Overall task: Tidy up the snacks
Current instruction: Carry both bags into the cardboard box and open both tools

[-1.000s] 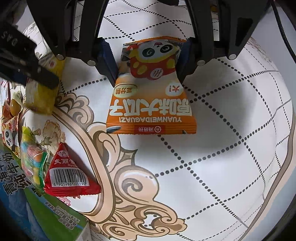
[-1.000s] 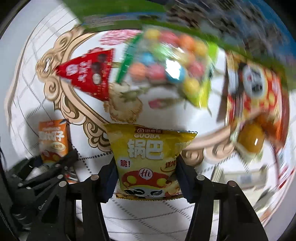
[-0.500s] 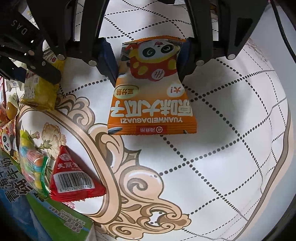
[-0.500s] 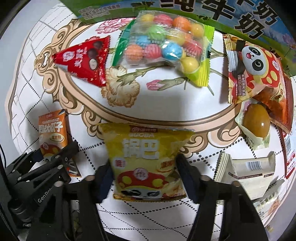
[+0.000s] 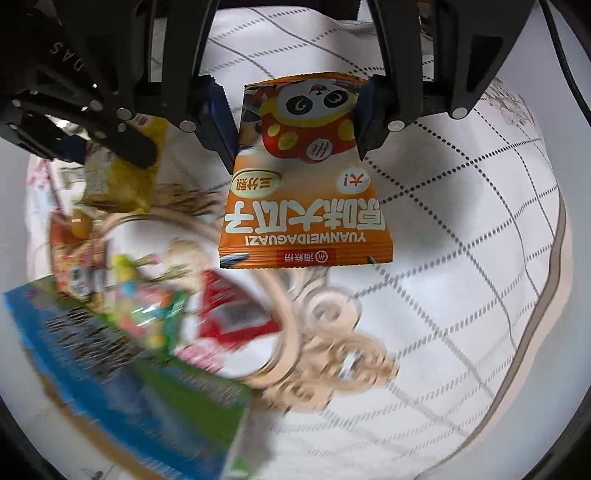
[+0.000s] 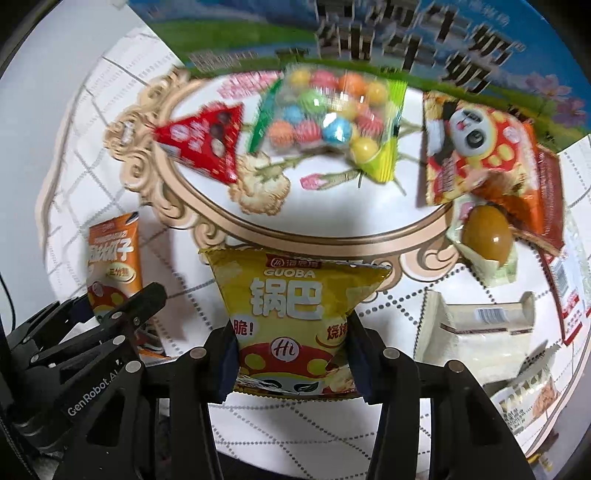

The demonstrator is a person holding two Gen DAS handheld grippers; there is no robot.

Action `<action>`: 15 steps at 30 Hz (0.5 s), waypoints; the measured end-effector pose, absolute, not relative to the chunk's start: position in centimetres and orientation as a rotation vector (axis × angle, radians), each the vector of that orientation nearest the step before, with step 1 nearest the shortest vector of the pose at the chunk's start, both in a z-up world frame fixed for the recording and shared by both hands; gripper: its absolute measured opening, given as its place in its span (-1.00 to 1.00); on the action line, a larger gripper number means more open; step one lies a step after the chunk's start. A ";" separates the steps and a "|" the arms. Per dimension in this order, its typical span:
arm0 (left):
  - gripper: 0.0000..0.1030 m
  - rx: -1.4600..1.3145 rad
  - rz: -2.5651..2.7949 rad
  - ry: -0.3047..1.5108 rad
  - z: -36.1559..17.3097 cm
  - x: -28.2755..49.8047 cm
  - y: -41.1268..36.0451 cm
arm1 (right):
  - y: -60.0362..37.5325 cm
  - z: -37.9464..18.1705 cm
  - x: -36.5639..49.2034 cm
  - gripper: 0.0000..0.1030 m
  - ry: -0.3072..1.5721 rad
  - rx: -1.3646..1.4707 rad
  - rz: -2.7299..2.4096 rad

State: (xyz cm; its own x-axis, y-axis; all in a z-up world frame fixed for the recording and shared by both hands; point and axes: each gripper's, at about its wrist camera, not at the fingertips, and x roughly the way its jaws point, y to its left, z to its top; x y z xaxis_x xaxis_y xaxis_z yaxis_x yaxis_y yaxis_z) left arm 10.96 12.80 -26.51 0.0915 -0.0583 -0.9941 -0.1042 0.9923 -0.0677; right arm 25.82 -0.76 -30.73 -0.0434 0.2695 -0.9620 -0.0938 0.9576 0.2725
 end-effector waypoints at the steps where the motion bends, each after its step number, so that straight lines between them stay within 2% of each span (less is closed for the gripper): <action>1: 0.02 -0.140 0.014 1.466 -25.3 11.1 12.3 | -1.3 -29.6 25.6 0.00 1.570 0.157 0.307; 10: 0.02 -0.196 -0.213 1.324 -14.3 15.7 8.5 | -9.6 -19.3 28.5 0.00 1.386 0.307 0.310; 15: 0.02 -0.124 -0.253 1.264 -10.8 22.4 6.2 | -14.0 -14.9 33.2 0.00 1.270 0.357 0.242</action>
